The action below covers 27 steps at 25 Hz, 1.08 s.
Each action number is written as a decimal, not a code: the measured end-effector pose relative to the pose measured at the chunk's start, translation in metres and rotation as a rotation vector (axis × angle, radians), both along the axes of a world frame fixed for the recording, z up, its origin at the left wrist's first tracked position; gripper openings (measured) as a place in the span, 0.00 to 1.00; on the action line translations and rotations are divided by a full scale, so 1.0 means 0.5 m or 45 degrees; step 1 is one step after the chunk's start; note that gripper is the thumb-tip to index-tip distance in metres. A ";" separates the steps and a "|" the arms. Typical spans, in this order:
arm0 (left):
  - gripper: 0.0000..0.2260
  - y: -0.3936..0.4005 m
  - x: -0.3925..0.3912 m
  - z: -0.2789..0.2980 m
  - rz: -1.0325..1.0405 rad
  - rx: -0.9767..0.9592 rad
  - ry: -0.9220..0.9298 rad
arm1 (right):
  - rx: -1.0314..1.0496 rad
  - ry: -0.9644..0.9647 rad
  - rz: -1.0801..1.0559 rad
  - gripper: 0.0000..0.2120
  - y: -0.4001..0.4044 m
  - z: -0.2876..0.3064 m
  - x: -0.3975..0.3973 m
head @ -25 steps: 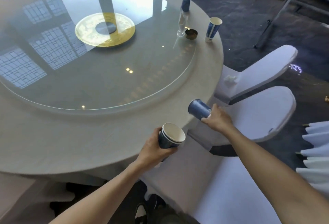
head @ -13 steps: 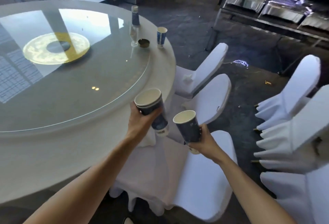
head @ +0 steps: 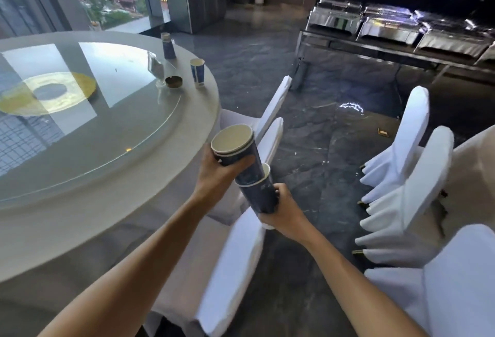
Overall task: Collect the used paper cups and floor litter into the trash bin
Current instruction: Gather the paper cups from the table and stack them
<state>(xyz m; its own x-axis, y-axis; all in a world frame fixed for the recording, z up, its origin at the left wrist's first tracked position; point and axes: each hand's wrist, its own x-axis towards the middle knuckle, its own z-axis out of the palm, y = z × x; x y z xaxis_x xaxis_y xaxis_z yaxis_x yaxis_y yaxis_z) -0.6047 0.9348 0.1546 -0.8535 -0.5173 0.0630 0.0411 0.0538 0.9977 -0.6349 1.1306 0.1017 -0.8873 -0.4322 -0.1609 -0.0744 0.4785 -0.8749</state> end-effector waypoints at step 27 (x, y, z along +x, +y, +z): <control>0.36 -0.120 -0.321 -0.269 0.248 -0.120 -0.427 | 0.401 -0.057 0.935 0.27 -0.343 -0.082 -0.526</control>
<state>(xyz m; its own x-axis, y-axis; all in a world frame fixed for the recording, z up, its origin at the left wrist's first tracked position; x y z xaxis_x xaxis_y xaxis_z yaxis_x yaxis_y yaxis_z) -0.7653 0.8749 0.0200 -0.7215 -0.6765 -0.1476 -0.3061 0.1205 0.9443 -0.8978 0.9594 0.0610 -0.3837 -0.8317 -0.4013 -0.4339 0.5460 -0.7167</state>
